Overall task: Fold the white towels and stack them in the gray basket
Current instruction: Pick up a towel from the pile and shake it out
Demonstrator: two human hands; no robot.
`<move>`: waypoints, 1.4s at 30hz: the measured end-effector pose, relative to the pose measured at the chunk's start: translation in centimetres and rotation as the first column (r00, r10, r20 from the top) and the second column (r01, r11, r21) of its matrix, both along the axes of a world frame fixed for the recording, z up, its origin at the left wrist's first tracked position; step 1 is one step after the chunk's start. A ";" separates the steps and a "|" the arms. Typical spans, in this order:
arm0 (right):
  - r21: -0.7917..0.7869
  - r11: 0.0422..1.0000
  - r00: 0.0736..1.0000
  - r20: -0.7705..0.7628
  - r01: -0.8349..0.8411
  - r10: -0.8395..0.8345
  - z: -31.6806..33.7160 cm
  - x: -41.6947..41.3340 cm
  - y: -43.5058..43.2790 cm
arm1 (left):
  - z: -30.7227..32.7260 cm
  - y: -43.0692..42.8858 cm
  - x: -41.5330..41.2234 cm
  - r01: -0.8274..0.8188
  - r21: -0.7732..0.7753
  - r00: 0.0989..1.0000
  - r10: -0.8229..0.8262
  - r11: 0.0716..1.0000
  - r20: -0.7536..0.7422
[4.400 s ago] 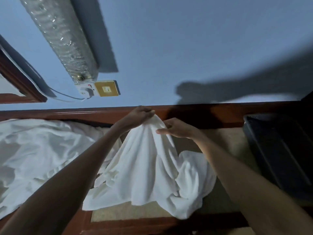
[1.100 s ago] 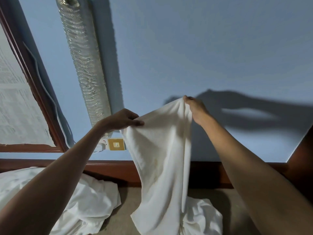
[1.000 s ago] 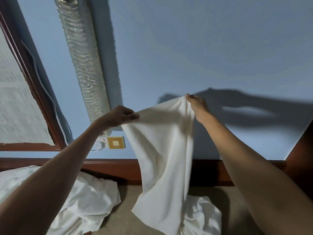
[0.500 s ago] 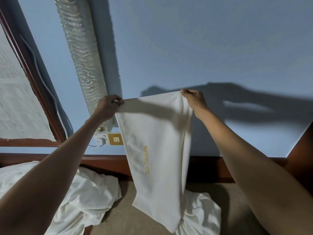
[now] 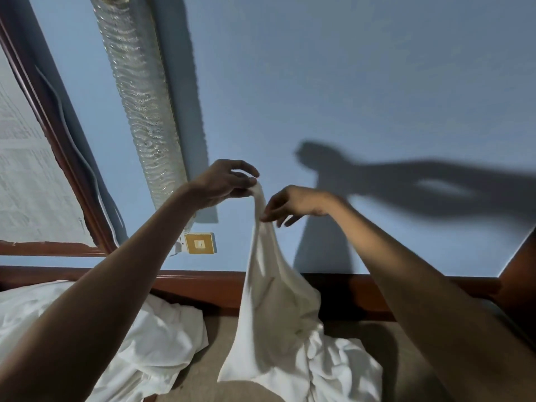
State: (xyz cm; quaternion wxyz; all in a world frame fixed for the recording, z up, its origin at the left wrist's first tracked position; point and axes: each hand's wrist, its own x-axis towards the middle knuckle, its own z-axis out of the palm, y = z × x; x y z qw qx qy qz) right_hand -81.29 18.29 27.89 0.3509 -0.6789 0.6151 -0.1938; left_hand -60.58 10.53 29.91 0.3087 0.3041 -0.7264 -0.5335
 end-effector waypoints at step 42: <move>-0.153 0.970 0.887 0.451 0.191 -0.103 -0.1 -1.9 -1.3 | -1.0 -1.9 1.0 0.155 -0.099 0.972 -0.134 0.983 0.194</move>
